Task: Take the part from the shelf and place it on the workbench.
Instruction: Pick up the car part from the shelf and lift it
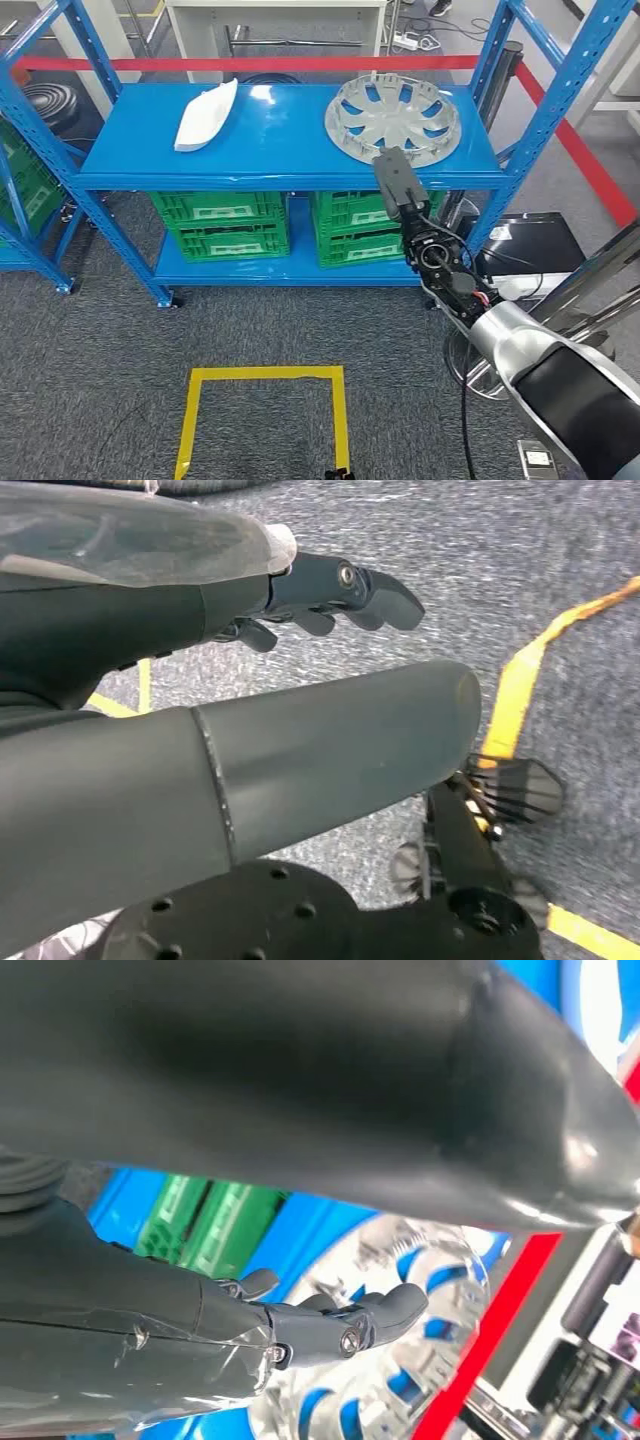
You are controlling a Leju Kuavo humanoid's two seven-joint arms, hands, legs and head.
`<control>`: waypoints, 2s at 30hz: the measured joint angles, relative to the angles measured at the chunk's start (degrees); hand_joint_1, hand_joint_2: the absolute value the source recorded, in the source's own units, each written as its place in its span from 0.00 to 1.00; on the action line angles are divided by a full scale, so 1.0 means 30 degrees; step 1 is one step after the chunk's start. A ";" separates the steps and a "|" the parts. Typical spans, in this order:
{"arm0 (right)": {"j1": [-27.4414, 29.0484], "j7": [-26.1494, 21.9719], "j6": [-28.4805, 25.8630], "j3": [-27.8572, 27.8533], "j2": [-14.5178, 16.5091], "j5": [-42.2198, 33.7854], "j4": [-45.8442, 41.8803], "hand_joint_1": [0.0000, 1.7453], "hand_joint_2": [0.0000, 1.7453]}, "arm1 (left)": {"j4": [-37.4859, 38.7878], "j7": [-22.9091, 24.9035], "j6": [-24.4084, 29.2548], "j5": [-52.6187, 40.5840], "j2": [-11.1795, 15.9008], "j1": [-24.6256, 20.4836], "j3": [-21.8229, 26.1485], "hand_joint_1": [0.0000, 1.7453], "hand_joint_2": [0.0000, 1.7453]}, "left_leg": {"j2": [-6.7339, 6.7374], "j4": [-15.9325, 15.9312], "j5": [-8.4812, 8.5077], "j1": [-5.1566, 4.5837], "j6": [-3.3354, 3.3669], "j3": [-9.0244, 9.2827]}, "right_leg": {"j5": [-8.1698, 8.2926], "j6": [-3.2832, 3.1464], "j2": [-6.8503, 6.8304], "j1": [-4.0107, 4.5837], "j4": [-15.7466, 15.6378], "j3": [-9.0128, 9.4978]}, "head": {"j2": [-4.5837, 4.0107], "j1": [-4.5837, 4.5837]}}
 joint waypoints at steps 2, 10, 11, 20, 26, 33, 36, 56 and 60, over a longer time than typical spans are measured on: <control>-0.0036 -0.0029 0.0002 -0.0009 0.0000 -0.0002 -0.0005 0.00 0.00 | 0.0002 0.0000 0.0000 0.0018 0.0004 -0.0007 -0.0004 0.00 0.00 | 0.0033 0.0042 -0.0127 -0.0078 -0.0114 0.0066 | 0.0281 -0.0091 -0.0311 0.0082 -0.1027 0.0416 | 0.0000 0.0016; -0.0068 -0.0160 0.0169 -0.0073 0.0000 0.0000 -0.0149 0.00 0.00 | 0.0003 0.0020 0.0013 0.0177 0.0025 -0.0029 -0.0025 0.00 0.00 | -0.0173 0.3355 -0.2017 -0.0042 -0.0800 -0.1423 | 0.0362 -0.0881 0.0043 0.0132 -0.2305 0.1062 | 0.0000 -0.0612; -0.0056 -0.0159 0.0177 -0.0069 0.0000 0.0000 -0.0153 0.00 0.00 | 0.0003 0.0027 0.0018 0.0193 0.0022 -0.0027 -0.0042 0.00 0.00 | -0.0242 0.4776 -0.2483 -0.0033 -0.0835 -0.2274 | 0.0311 -0.0950 0.0087 0.0156 -0.2303 0.1093 | 0.0000 -0.0692; -0.0021 -0.0047 -0.0007 -0.0079 0.0000 0.0058 -0.0217 0.00 0.00 | 0.0003 0.0058 0.0046 0.0274 0.0131 -0.0022 -0.0286 0.00 0.00 | -0.0316 0.0205 0.0740 -0.0268 -0.0158 -0.1222 | -0.0367 -0.0663 0.0574 0.0312 -0.2313 0.1766 | 0.0000 -0.0812; 0.0022 0.0053 -0.0272 -0.0122 -0.0009 0.0137 -0.0346 0.00 0.00 | 0.0003 0.0058 0.0058 0.0376 0.0116 -0.0047 -0.0313 0.00 0.00 | -0.0273 -0.0173 0.0586 -0.0117 0.0252 -0.0636 | -0.2393 -0.0079 0.0484 0.0124 0.1916 -0.0148 | 0.0000 -0.0572; 0.0184 0.0149 -0.0419 -0.0148 -0.0015 0.0217 -0.0424 0.00 0.00 | 0.0003 0.0058 0.0055 0.0505 0.0098 0.0004 -0.0337 0.00 0.00 | -0.0382 -0.0004 -0.0146 -0.0038 -0.0171 0.0130 | 0.0393 0.0094 0.0325 -0.0107 -0.1508 0.0694 | 0.0000 -0.0177; 0.0201 0.0155 -0.0393 -0.0155 -0.0015 0.0195 -0.0459 0.00 0.00 | 0.0003 0.0053 0.0020 0.0523 0.0138 -0.0053 -0.0353 0.00 0.00 | -0.0365 -0.0037 -0.0282 -0.0043 -0.0447 0.0191 | 0.0380 -0.0286 0.0398 0.0001 -0.2155 0.0977 | 0.0000 -0.0324; -0.0299 0.2167 -0.0820 -0.0079 -0.0105 0.1519 -0.0556 0.00 1.00 | 0.0003 0.0036 -0.0109 0.0827 0.0289 -0.0023 -0.0547 0.00 0.00 | -0.0295 -0.0270 0.0718 -0.0165 0.0250 -0.0669 | -0.2216 -0.0118 0.0499 0.0104 0.1211 0.0312 | 0.0000 -0.0657; -0.0282 0.2275 -0.0889 -0.0069 -0.0177 0.1515 -0.0525 0.00 1.00 | 0.0003 0.0038 -0.0109 0.0846 0.0266 0.0026 -0.0619 0.00 0.00 | -0.0379 -0.0245 0.0346 -0.0131 0.0207 -0.0197 | -0.1996 0.0070 0.0434 -0.0074 0.3040 -0.1144 | 0.0000 -0.0370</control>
